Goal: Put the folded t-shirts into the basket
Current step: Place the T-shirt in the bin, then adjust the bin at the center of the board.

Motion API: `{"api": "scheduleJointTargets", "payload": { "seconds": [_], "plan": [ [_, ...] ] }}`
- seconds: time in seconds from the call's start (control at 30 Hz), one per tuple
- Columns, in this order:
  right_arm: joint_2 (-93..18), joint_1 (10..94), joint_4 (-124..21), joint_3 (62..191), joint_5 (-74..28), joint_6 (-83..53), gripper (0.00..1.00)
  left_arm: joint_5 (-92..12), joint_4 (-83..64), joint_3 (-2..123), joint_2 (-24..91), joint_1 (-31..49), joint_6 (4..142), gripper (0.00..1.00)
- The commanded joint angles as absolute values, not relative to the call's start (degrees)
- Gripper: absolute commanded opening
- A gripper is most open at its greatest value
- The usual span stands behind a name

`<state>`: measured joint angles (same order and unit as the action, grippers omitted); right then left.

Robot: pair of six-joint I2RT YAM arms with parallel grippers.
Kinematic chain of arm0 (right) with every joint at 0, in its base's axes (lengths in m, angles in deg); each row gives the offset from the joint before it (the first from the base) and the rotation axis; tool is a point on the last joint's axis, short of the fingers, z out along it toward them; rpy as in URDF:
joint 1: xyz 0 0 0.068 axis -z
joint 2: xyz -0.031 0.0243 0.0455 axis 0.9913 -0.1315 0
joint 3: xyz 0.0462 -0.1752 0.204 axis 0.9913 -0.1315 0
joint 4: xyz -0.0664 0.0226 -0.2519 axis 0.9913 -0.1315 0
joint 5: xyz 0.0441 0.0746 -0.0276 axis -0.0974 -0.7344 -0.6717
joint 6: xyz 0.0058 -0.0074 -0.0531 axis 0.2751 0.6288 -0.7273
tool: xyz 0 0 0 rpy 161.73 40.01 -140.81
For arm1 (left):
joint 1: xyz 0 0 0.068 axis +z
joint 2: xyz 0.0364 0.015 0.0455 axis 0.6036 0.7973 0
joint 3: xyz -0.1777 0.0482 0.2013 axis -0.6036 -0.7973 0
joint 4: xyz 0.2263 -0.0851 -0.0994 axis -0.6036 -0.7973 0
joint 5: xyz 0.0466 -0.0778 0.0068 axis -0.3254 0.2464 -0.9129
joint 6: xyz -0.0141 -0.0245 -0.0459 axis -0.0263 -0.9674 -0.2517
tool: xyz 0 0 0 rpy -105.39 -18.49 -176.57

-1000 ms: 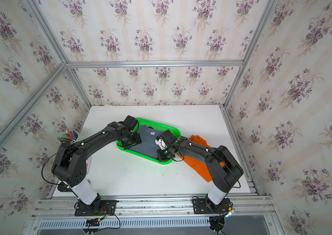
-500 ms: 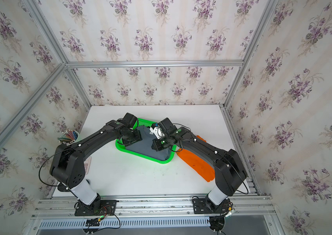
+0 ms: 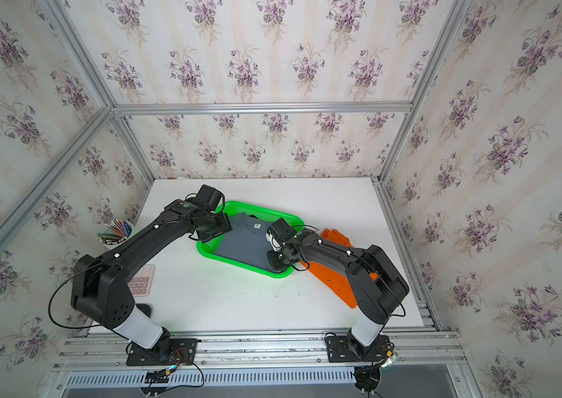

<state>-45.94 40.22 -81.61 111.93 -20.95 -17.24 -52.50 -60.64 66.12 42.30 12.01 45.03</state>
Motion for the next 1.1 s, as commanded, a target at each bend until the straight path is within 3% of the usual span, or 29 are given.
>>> {"api": "scheduleJointTargets", "payload": {
  "seconds": [0.0,0.3,0.47,0.5,0.53,0.57,0.6,0.63,0.8,0.87,0.9,1.0,1.07],
  "plan": [
    [-43.5,40.3,-81.1,114.3,-18.9,-16.7,0.16,-56.4,-63.2,66.6,40.9,13.0,45.7,0.7],
    [-36.6,44.0,-90.3,122.7,3.5,-8.1,0.4,-67.9,-67.3,68.2,35.8,14.4,48.6,0.7],
    [-41.2,44.9,-97.0,124.4,3.8,-4.2,0.42,-68.2,-63.2,65.7,32.7,14.4,52.9,0.7],
    [-41.7,45.0,-96.9,123.8,3.2,-2.8,0.47,-65.7,-61.2,64.8,32.2,14.4,56.3,0.7],
    [-42.0,45.0,-96.5,123.0,2.8,-1.6,0.63,-62.7,-59.2,63.8,31.9,14.2,59.8,0.7],
    [-42.1,45.0,-95.8,122.2,2.3,-0.8,0.92,-60.2,-57.2,62.9,31.0,14.2,62.2,0.7],
    [-42.3,45.0,-95.3,121.7,2.1,-0.3,0.99,-57.4,-55.2,61.7,29.6,14.0,64.3,0.7],
    [-42.5,45.0,-94.8,121.3,1.9,0.3,1.0,-54.8,-53.3,60.6,28.8,13.9,66.1,0.71],
    [-44.2,45.5,-92.8,120.5,0.6,0.4,0.91,-52.3,-47.9,56.2,26.0,13.1,69.5,0.71],
    [-44.8,46.0,-90.4,120.0,-1.4,-0.3,0.81,-52.6,-47.2,55.1,25.4,13.0,69.3,0.71],
    [-45.0,46.5,-88.8,119.7,-3.2,-0.7,0.69,-52.8,-46.9,54.6,25.1,13.0,69.0,0.71],
    [-46.6,46.8,-86.0,120.2,-5.1,-2.7,0.47,-53.7,-47.3,54.0,25.0,13.1,68.7,0.71],
    [-48.7,46.9,-86.0,121.8,-5.2,-4.8,0.4,-54.6,-47.9,53.8,24.9,13.1,68.6,0.71]
  ]
}}
